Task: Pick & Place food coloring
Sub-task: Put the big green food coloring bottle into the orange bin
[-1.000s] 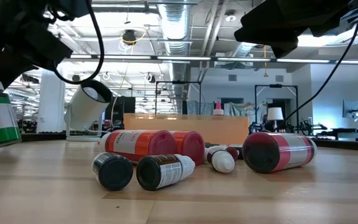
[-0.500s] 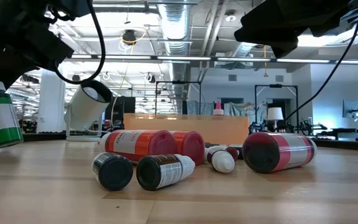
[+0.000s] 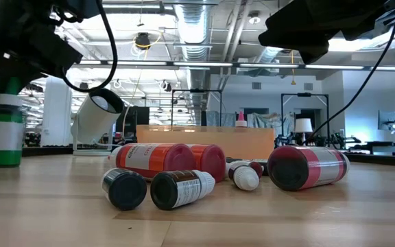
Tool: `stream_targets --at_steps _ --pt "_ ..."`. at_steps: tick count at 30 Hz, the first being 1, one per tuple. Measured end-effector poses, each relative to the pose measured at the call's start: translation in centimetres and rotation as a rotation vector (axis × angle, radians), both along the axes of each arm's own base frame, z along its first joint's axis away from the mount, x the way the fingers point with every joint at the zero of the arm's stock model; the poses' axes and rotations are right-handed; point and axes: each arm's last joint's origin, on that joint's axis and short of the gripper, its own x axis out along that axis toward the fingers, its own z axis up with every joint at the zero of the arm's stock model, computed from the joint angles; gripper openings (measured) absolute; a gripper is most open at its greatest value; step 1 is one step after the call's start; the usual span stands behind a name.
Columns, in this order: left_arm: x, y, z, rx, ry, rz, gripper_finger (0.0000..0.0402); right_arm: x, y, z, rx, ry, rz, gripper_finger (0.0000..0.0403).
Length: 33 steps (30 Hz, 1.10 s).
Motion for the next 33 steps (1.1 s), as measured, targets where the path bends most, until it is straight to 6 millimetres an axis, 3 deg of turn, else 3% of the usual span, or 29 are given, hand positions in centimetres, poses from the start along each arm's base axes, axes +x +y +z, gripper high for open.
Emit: stream_targets --at_steps 9,18,29,33 --pt "0.0 0.0 0.0 0.004 -0.002 -0.015 0.0169 0.0 0.0 0.0 0.0 0.0 0.0 0.0123" --pt "0.2 0.4 0.0 0.15 -0.062 -0.081 0.017 0.0 0.1 0.0 0.0 0.0 0.002 0.0123" --pt "-1.4 -0.1 3.0 0.094 -0.284 -0.08 0.017 -0.1 0.1 0.0 0.009 0.009 0.031 0.0123" --pt "-1.9 -0.2 3.1 0.089 -0.303 -0.06 0.017 -0.1 0.1 0.0 0.01 0.01 0.032 0.0123"
